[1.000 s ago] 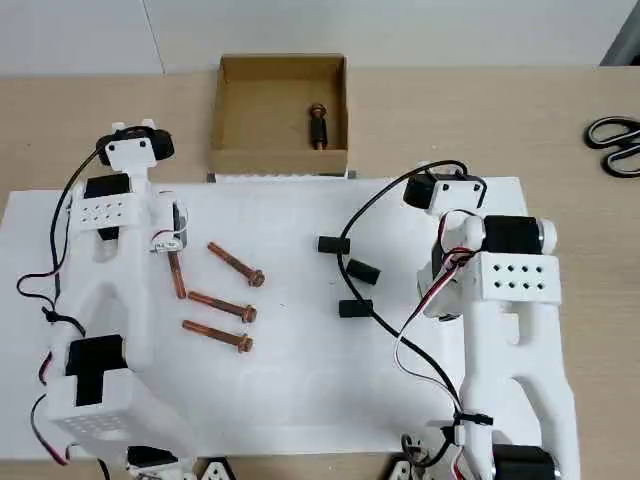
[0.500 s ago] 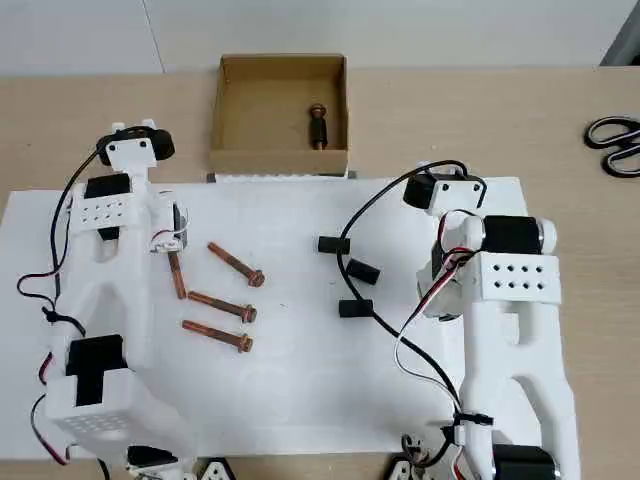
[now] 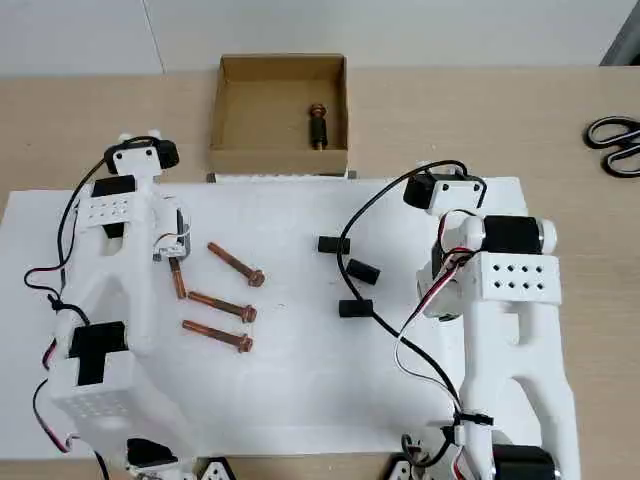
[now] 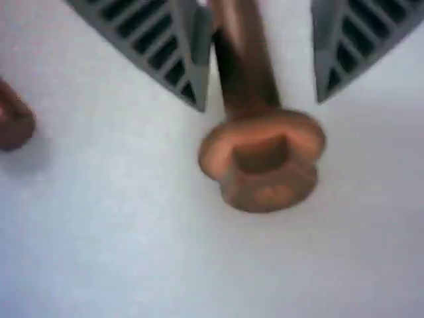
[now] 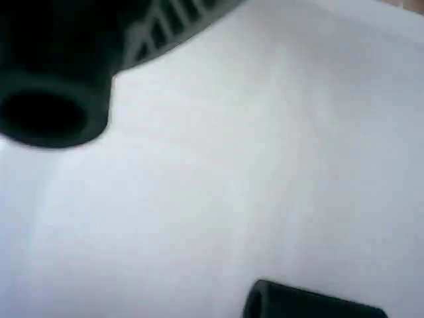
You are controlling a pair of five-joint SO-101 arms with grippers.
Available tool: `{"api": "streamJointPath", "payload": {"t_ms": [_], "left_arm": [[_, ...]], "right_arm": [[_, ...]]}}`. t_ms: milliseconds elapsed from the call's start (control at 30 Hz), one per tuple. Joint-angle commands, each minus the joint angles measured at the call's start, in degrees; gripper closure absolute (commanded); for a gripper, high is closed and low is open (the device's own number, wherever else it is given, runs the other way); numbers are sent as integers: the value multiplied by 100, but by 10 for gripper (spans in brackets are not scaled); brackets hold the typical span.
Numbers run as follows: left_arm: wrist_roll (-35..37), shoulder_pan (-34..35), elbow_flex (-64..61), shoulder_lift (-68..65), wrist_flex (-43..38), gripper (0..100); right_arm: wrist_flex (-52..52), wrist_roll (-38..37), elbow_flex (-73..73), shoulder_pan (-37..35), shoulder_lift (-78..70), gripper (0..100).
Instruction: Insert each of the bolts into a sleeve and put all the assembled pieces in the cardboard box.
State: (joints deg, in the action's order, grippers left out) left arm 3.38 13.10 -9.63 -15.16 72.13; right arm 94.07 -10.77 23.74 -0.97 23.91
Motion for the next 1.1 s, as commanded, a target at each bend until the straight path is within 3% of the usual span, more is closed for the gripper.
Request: {"api": "streamJointPath", "payload": {"t_ms": [0, 400, 633, 1067], "left_arm": [[-44, 18, 198, 35, -185, 896], [-44, 9, 286, -730, -229, 994], [-35, 0, 505, -721, 35, 995], [440, -149, 1657, 1327, 2013, 995]], "right_arm": [[-66, 18, -18, 13, 163, 995], [-66, 18, -18, 13, 163, 995], [-66, 18, -26, 13, 198, 995], [479, 62, -255, -444, 998, 995]]}}
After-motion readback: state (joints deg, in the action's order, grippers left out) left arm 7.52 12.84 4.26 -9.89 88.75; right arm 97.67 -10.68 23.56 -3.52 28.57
